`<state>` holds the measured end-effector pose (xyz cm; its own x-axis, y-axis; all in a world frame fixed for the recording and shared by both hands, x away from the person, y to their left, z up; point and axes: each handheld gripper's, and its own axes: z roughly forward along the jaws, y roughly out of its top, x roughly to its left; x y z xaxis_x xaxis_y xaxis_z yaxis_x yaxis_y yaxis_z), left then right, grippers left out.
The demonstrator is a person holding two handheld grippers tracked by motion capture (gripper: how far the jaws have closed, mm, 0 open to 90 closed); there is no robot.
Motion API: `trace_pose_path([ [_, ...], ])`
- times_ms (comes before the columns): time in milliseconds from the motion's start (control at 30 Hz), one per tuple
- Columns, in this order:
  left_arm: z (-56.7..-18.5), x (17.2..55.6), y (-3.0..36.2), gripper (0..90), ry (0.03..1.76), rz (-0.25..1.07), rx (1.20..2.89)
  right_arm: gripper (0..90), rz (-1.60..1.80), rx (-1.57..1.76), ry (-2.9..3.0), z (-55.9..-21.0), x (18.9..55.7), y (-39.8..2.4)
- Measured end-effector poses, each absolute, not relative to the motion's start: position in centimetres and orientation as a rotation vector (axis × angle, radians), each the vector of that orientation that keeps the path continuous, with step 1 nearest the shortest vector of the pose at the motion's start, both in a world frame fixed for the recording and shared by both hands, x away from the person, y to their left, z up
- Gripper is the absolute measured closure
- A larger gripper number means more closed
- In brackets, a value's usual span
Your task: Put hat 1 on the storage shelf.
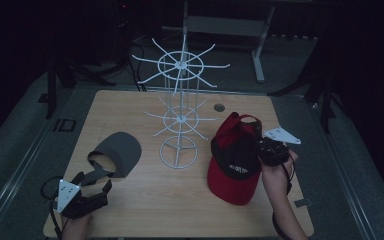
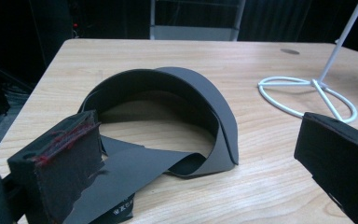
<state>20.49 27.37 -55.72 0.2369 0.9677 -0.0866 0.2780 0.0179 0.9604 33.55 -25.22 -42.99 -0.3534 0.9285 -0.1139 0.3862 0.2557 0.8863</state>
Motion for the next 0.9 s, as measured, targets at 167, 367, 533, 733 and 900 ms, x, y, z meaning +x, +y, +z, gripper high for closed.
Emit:
trace_pose_path([
  [167,-55.1,20.3,27.0,1.1,1.21,0.773,1.487,85.8,1.128,1.175,1.835,-40.9,32.4,-25.8],
  [367,-54.1,20.3,26.2,1.1,1.161,0.662,1.551,85.8,1.16,1.153,1.826,-39.5,31.1,-26.1],
  [533,-52.8,20.2,25.4,1.1,1.092,0.624,1.581,85.8,1.176,1.14,1.83,-39.2,30.5,-26.4],
  [733,-50.5,20.2,24.3,1.6,1.02,0.584,1.587,85.8,1.21,1.132,1.831,-38.6,29.8,-26.6],
  [900,-48.8,20.3,22.9,1.6,0.966,0.551,1.605,85.8,1.22,1.107,1.829,-37.8,29.0,-26.3],
])
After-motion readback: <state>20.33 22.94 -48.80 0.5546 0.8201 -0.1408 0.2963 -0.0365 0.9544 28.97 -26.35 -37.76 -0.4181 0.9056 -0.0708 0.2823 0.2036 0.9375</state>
